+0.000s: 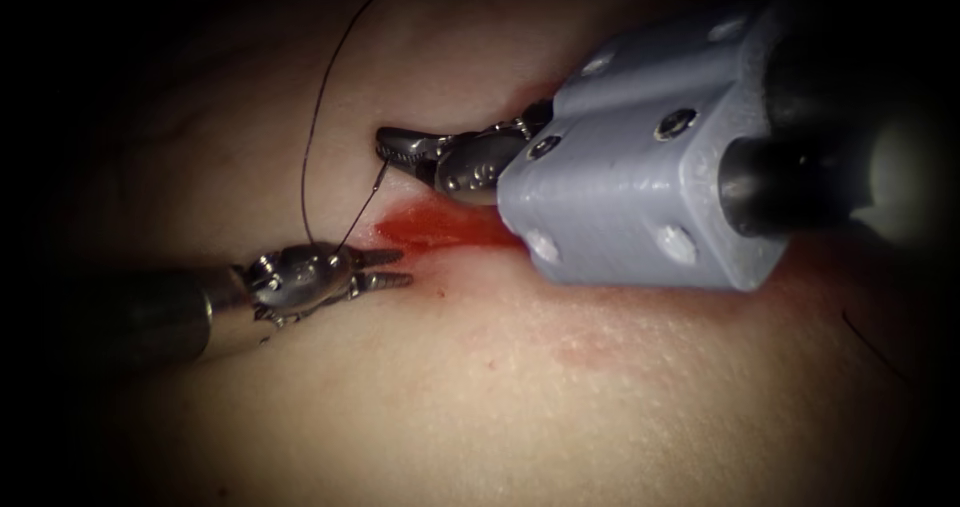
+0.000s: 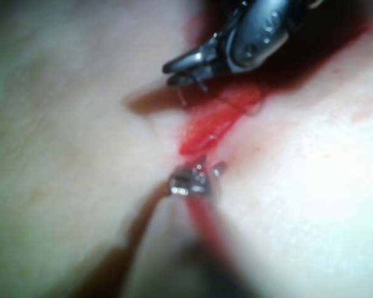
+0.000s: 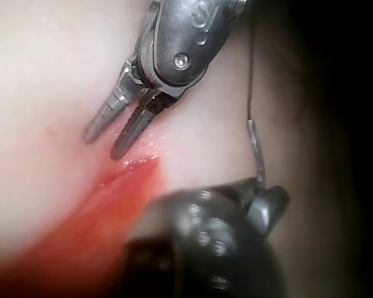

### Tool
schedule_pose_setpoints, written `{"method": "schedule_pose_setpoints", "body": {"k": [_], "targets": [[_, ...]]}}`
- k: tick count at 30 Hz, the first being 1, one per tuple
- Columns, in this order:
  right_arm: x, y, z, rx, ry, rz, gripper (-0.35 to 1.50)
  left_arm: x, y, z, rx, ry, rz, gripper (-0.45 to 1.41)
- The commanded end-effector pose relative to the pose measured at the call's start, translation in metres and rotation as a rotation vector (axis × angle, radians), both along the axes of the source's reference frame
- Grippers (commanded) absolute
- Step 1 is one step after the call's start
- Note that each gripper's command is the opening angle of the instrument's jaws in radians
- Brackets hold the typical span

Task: Wound Closure
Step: Use the right gripper to pass the needle through the top of the cut.

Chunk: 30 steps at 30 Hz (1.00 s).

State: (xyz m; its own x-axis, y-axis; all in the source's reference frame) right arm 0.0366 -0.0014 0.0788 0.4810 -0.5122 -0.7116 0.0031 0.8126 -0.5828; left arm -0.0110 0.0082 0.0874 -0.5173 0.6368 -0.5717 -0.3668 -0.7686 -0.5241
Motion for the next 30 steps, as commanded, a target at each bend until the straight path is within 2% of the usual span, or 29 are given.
{"method": "schedule_pose_setpoints", "body": {"k": [1,9,14,18,30], "targets": [[0.0004,-0.0005,0.0007,0.006,-0.001,-0.002,-0.35,-0.0006,-0.0003,0.0007,0.002,-0.002,0.001,-0.07],[0.0006,-0.002,0.0021,0.051,-0.01,-0.003,-0.35,-0.0005,-0.0003,0.0006,0.002,-0.002,0.001,-0.07],[0.0005,-0.0023,0.0024,0.131,0.003,0.026,-0.35,-0.0005,-0.0003,0.0006,0.003,0.0,0.003,-0.08],[0.0005,-0.0021,0.0023,0.163,0.013,0.043,-0.35,-0.0005,-0.0003,0.0006,0.003,0.0,0.003,-0.08],[0.0002,0.0005,0.0011,0.43,0.06,0.18,-0.35,-0.0006,-0.0003,0.0006,-0.001,0.001,0.006,-0.08]]}}
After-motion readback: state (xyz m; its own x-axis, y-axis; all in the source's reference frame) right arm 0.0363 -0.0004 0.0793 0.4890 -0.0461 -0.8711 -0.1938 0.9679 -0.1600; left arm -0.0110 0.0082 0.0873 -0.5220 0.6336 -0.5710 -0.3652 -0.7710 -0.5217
